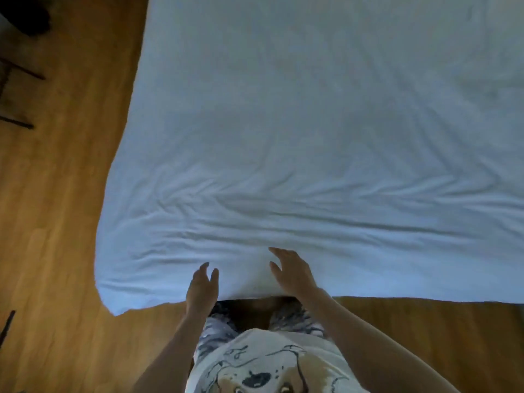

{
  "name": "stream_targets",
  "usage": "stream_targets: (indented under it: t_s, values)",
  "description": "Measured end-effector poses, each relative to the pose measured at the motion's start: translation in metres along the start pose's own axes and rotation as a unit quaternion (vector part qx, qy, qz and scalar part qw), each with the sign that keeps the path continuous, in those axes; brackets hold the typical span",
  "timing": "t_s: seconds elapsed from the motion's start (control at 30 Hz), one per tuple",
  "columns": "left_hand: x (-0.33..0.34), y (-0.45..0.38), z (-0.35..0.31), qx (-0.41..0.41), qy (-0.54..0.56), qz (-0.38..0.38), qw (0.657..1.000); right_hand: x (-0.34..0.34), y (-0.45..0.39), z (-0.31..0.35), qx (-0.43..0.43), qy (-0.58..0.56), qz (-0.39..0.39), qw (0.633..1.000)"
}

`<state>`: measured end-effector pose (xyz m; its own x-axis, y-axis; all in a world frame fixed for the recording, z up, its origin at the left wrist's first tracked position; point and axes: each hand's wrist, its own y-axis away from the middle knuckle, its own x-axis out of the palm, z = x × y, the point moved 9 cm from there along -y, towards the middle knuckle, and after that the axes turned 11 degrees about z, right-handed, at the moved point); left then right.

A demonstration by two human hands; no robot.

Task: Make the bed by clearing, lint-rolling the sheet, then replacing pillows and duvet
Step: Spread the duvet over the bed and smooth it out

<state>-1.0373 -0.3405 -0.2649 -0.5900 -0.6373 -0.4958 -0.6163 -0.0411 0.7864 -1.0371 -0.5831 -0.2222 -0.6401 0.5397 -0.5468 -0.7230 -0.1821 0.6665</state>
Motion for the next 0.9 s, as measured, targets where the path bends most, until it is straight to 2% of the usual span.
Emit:
stream_targets:
  t_s: [0.13,0.23,0.33,0.47,0.57,0.63,0.77,0.9]
  values:
    - [0.088,0.044,-0.097,0.078,-0.070,0.057,0.993,-0.062,0.117,-0.127,0.103,-0.015,-0.064,0.992]
    - [0.138,0.070,-0.164,0.148,-0.117,0.102,0.977,-0.090,0.200,-0.208,0.192,-0.051,-0.116,0.973]
    - [0.164,0.088,-0.224,0.214,-0.151,0.117,0.958,-0.098,0.255,-0.259,0.265,-0.113,-0.156,0.945]
    - [0.189,0.094,-0.273,0.278,-0.208,0.132,0.929,-0.085,0.288,-0.293,0.313,-0.206,-0.223,0.900]
    - [0.199,0.093,-0.284,0.287,-0.242,0.145,0.915,-0.057,0.305,-0.309,0.336,-0.280,-0.261,0.861]
    - [0.203,0.091,-0.288,0.285,-0.261,0.146,0.911,-0.045,0.313,-0.320,0.343,-0.298,-0.266,0.850]
    - [0.205,0.082,-0.290,0.262,-0.288,0.123,0.913,-0.043,0.321,-0.356,0.345,-0.308,-0.245,0.852]
    - [0.235,0.075,-0.318,0.230,-0.321,0.105,0.913,-0.077,0.325,-0.431,0.340,-0.320,-0.228,0.854]
